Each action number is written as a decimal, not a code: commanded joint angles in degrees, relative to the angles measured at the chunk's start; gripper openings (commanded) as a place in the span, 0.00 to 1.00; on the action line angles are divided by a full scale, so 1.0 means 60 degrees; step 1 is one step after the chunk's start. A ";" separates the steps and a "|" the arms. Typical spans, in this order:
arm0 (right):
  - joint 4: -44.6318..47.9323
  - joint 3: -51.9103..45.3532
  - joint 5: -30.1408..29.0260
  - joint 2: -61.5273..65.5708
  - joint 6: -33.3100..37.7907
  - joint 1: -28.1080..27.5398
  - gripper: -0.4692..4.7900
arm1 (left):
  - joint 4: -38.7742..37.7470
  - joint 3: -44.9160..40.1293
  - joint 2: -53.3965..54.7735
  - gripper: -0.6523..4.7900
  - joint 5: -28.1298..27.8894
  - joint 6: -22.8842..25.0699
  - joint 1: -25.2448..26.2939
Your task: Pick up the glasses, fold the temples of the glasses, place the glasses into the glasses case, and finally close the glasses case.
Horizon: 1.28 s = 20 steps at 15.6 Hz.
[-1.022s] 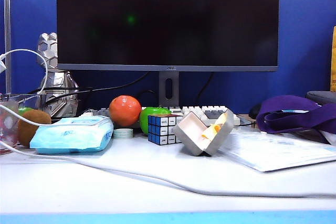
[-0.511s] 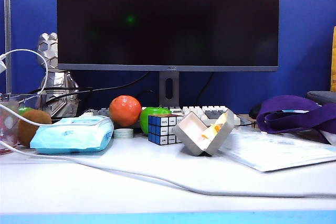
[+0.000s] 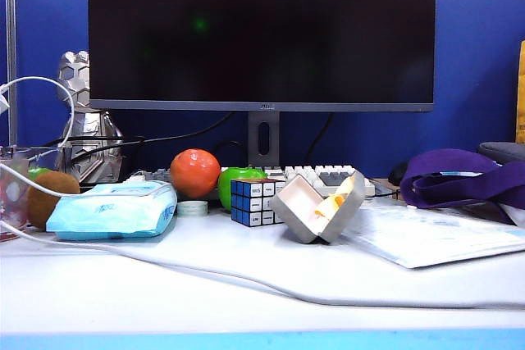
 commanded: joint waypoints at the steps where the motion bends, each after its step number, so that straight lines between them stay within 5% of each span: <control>1: -0.0372 0.0029 -0.0062 -0.0011 -0.0248 0.0047 0.08 | 0.0022 0.0036 -0.0047 0.11 0.0069 -0.0022 -0.0149; 13: -0.0353 0.0044 -0.0871 -0.0040 -0.0528 0.0852 0.08 | -0.2182 0.0036 -0.0036 0.11 -0.0393 0.1126 -0.0175; 20: -0.0379 0.0044 -0.0262 -0.0364 -0.1257 0.0306 0.08 | -0.1100 0.0036 -0.0313 0.11 -0.1133 0.1122 0.0128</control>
